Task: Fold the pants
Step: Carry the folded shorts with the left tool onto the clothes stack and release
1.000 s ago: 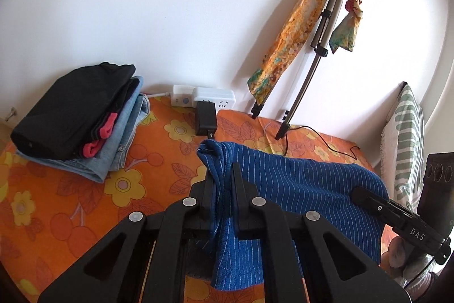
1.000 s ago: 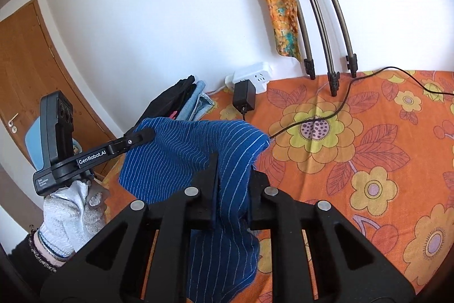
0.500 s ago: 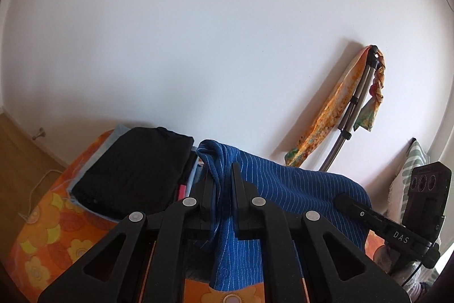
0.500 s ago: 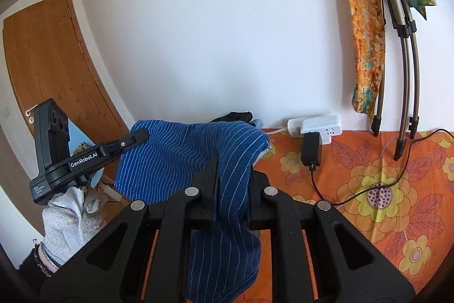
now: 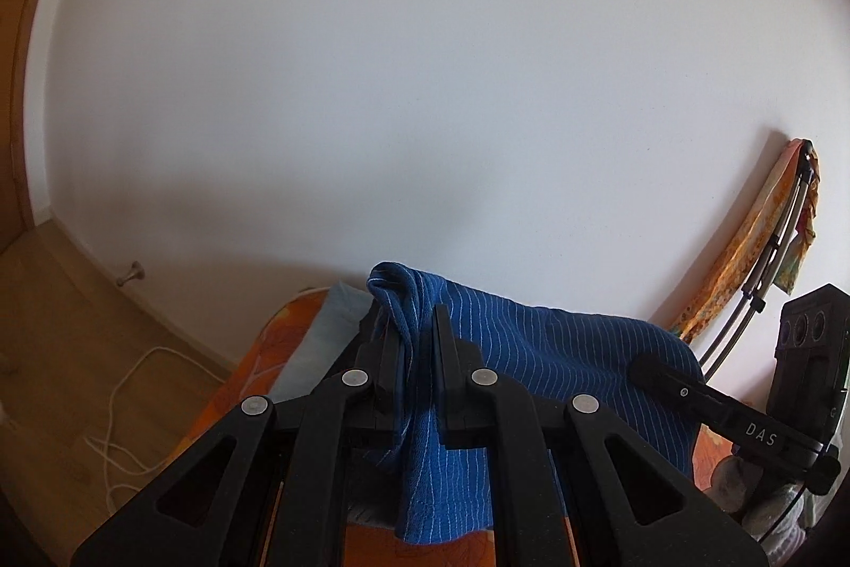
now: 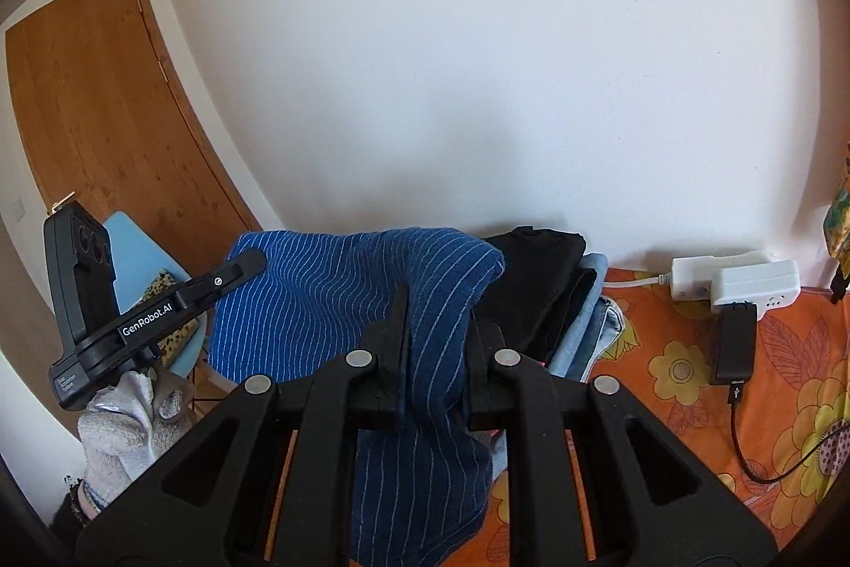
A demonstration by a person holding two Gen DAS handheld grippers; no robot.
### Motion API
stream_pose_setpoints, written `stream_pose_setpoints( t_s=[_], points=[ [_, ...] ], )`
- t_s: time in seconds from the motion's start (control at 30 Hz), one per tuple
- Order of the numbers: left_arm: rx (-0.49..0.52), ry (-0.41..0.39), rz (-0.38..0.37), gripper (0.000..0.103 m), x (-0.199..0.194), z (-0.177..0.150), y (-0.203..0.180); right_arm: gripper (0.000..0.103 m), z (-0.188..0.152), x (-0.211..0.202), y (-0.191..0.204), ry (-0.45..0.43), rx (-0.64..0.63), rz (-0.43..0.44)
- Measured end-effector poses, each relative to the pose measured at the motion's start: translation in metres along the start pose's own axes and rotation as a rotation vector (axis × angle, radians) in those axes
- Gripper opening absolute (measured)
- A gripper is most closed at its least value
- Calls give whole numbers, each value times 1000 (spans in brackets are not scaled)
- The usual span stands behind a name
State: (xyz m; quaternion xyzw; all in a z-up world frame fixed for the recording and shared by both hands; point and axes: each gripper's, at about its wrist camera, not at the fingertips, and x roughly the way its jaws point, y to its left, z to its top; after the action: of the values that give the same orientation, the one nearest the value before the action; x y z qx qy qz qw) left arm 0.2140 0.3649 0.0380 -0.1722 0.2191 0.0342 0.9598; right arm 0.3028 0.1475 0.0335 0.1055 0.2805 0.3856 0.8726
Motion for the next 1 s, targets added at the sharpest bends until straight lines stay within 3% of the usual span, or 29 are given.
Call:
stream_pose_setpoints(
  t_s=[0.17, 0.27, 0.57, 0.63, 0.67, 0.7, 0.73, 0.77, 1.0],
  points=[
    [-58, 75, 19, 7, 54, -5, 32, 14, -6, 57, -17, 53, 17, -34],
    [-40, 111, 42, 7, 86, -11, 37, 14, -10, 85, -37, 80, 41, -57],
    [-55, 194, 61, 7, 146, -22, 39, 15, -16, 132, -78, 143, 87, -132],
    [-62, 202, 71, 11, 148, -22, 46, 17, -20, 134, -83, 154, 102, -138],
    [-60, 213, 85, 14, 148, -22, 47, 24, -21, 131, -82, 159, 106, -149],
    [-61, 219, 107, 20, 147, -22, 48, 30, -20, 131, -85, 165, 107, -166],
    [-62, 221, 127, 34, 146, -21, 51, 39, -21, 128, -88, 163, 104, -180],
    [-64, 213, 150, 39, 145, -20, 55, 42, -22, 125, -89, 160, 99, -191],
    [-32, 230, 206, 40, 136, -21, 59, 42, -29, 93, -82, 166, 51, -178]
  ],
)
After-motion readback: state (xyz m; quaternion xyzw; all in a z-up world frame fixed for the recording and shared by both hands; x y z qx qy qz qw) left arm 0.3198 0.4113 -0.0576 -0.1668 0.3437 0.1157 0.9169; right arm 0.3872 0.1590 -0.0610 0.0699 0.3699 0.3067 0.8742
